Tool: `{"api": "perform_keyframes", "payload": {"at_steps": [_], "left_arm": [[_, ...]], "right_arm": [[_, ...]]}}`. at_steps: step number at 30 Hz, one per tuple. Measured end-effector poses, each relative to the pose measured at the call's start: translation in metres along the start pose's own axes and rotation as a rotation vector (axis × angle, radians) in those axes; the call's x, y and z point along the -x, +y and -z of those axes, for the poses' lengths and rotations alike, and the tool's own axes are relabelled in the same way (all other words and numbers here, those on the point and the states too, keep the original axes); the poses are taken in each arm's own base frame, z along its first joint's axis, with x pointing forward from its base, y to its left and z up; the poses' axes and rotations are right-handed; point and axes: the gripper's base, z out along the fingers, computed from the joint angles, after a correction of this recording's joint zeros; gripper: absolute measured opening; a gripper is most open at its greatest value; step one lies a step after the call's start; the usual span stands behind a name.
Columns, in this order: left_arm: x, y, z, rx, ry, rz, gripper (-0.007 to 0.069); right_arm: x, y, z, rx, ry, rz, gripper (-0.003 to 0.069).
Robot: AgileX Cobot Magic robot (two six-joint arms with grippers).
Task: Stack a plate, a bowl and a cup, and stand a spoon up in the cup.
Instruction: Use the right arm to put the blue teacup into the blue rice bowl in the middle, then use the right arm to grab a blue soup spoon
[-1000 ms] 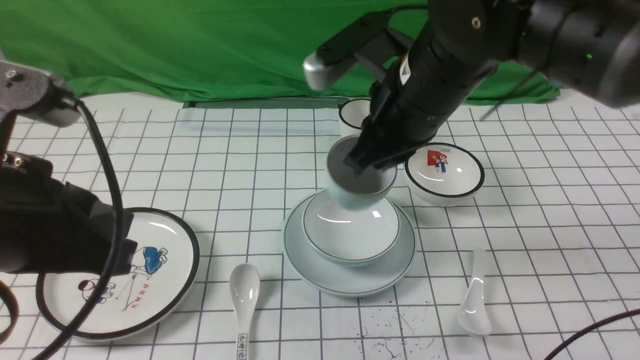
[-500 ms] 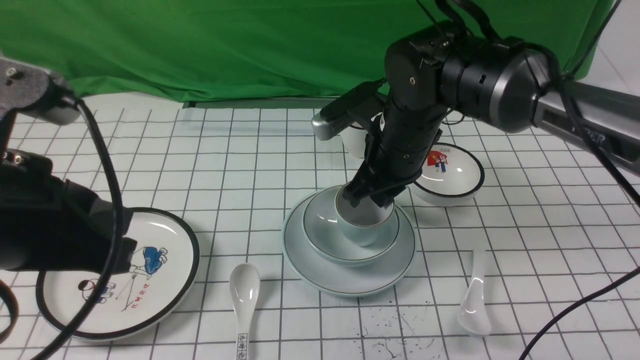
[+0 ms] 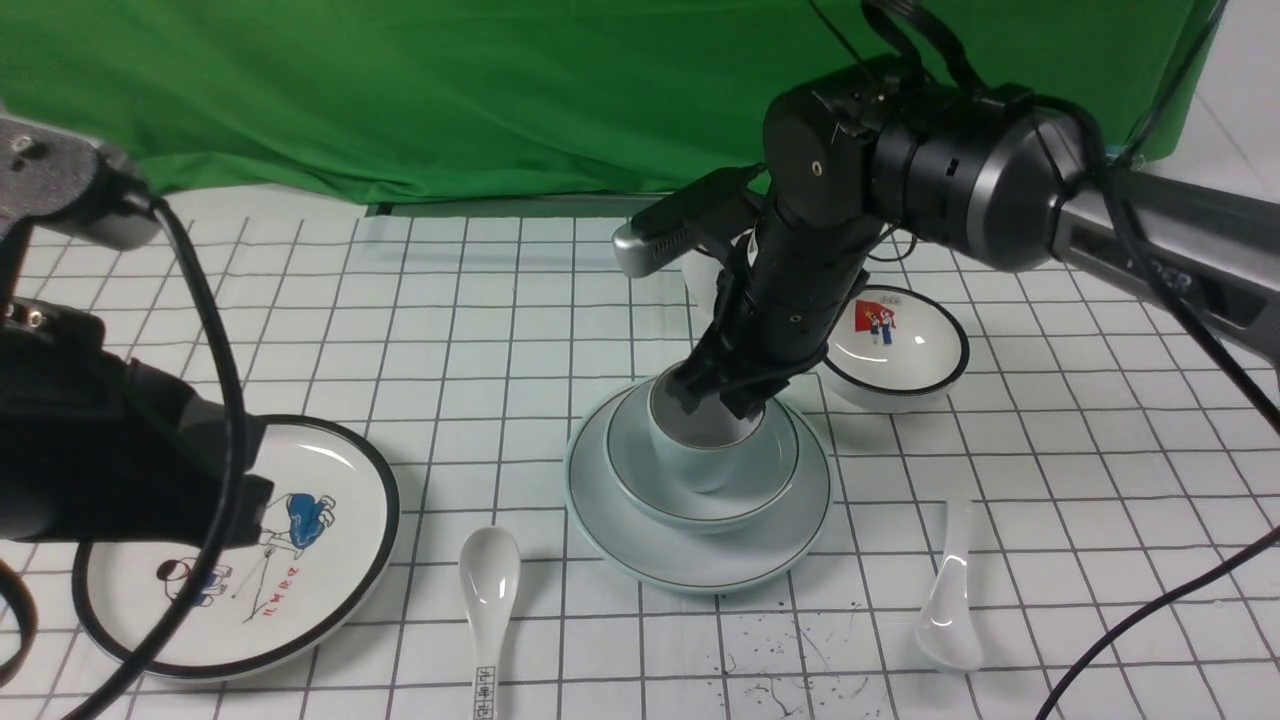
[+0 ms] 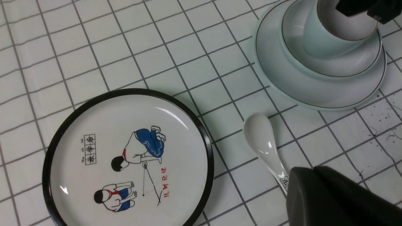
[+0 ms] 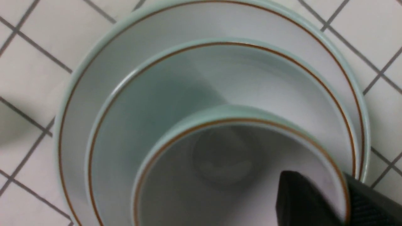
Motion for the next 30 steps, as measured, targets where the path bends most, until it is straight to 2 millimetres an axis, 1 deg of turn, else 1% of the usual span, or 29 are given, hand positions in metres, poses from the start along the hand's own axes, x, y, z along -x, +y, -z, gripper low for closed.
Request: {"api": "perform_keyframes", "payload": {"at_steps": [3, 4, 5, 6, 7, 8, 9, 10, 12, 13, 15, 16, 17, 18, 19, 21, 22, 24, 26, 30], "left_arm": [[0.0, 0.0, 0.0, 0.0, 0.0, 0.0, -0.0036], [0.0, 0.0, 0.0, 0.0, 0.0, 0.0, -0.0036], [0.0, 0.0, 0.0, 0.0, 0.0, 0.0, -0.0036], [0.0, 0.0, 0.0, 0.0, 0.0, 0.0, -0.0036], [0.0, 0.0, 0.0, 0.0, 0.0, -0.007, -0.0036], [0.0, 0.0, 0.0, 0.0, 0.001, -0.007, -0.0036], [0.0, 0.0, 0.0, 0.0, 0.002, -0.007, -0.0036], [0.0, 0.0, 0.0, 0.0, 0.003, -0.007, -0.0036], [0.0, 0.0, 0.0, 0.0, 0.004, -0.012, -0.0036], [0.0, 0.0, 0.0, 0.0, 0.004, -0.013, -0.0036], [-0.001, 0.0, 0.0, 0.0, 0.006, -0.016, -0.0036], [-0.001, 0.0, 0.0, 0.0, 0.007, -0.016, -0.0036], [-0.001, 0.0, 0.0, 0.0, 0.01, -0.016, -0.0036], [-0.001, 0.0, 0.0, 0.0, 0.011, -0.016, -0.0036], [-0.001, 0.0, 0.0, 0.0, 0.015, -0.017, -0.0036], [-0.001, 0.0, 0.0, 0.0, 0.015, -0.02, -0.0036], [-0.001, 0.0, 0.0, 0.0, 0.015, -0.028, -0.0036], [-0.001, 0.0, 0.0, 0.0, 0.015, -0.034, -0.0036], [-0.001, 0.0, 0.0, 0.0, 0.015, -0.04, -0.0036], [-0.001, 0.0, 0.0, 0.0, 0.015, -0.042, -0.0036]], "right_arm": [[-0.002, 0.0, 0.007, 0.004, 0.025, -0.007, 0.0351], [-0.003, 0.0, 0.013, 0.004, 0.025, -0.007, 0.0395], [-0.005, 0.0, 0.021, 0.004, 0.031, -0.007, 0.0457], [-0.006, 0.0, 0.03, 0.004, 0.03, -0.003, 0.0491], [-0.009, 0.001, 0.042, 0.004, 0.025, 0.001, 0.0526], [-0.013, 0.001, 0.062, -0.003, 0.007, 0.01, 0.0555], [-0.013, 0.001, 0.062, -0.004, 0.012, 0.011, 0.0555], [-0.021, 0.001, 0.085, -0.015, -0.02, 0.014, 0.0568], [-0.036, 0.002, 0.102, -0.027, -0.035, 0.006, 0.057], [-0.046, 0.002, 0.108, -0.032, -0.042, -0.008, 0.0569], [-0.067, 0.0, 0.111, -0.037, -0.053, -0.042, 0.0568], [-0.079, -0.002, 0.109, -0.041, -0.053, -0.069, 0.0568], [-0.097, -0.005, 0.103, -0.046, -0.044, -0.11, 0.0568], [-0.099, -0.007, 0.102, -0.05, -0.051, -0.125, 0.0568], [-0.117, -0.014, 0.093, -0.06, -0.05, -0.194, 0.0568], [-0.133, -0.022, 0.08, -0.07, -0.042, -0.271, 0.0568], [-0.141, -0.029, 0.071, -0.078, -0.044, -0.322, 0.0568], [-0.149, -0.037, 0.054, -0.088, -0.047, -0.394, 0.0568], [-0.149, -0.041, 0.039, -0.089, -0.054, -0.44, 0.0568], [-0.142, -0.045, 0.008, -0.082, -0.07, -0.491, 0.0568]]}}
